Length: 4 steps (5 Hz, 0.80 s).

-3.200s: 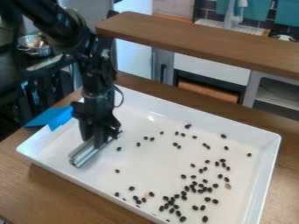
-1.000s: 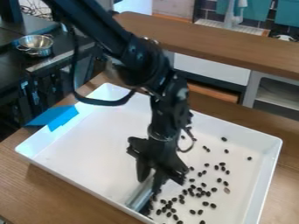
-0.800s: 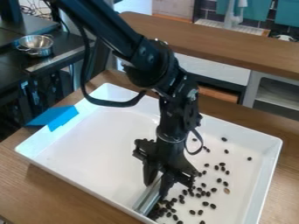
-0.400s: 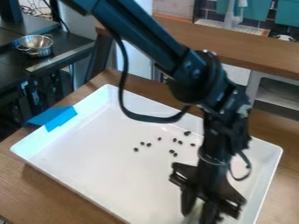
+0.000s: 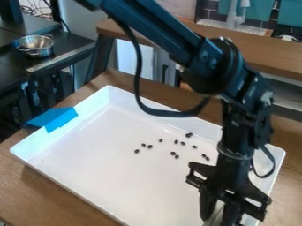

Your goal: Sweep into pile

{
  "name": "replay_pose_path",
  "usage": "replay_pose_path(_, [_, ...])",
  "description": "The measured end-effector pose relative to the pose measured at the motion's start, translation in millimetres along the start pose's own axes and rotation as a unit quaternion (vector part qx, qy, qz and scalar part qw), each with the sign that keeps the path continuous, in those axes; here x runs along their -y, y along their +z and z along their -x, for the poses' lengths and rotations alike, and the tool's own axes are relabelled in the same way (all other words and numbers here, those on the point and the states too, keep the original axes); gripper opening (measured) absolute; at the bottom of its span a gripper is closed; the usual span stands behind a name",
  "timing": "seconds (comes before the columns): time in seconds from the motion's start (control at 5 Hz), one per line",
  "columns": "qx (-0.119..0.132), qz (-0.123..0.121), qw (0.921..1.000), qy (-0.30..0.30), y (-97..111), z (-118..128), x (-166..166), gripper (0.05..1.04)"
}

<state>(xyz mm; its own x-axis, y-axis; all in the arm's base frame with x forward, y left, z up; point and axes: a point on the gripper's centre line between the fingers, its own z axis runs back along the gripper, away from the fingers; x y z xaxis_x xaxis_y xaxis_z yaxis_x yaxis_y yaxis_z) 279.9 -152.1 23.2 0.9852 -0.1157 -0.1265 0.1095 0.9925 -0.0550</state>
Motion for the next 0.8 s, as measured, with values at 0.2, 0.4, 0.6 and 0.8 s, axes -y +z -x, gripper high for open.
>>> replay_pose_path(0.2, [0.02, 0.016, 0.9995, 0.019, 40.9, -4.5, -43.2, 0.338])
replay_pose_path(0.4, [0.033, 0.0, 0.9991, 0.027, 69.8, -1.1, -99.6, 0.338])
replay_pose_path(0.6, [0.036, -0.02, 0.9991, 0.01, 86.3, -5.5, -134.8, 0.338])
replay_pose_path(0.8, [0.038, -0.019, 0.9991, 0.004, 97.9, -17.1, -190.6, 0.338])
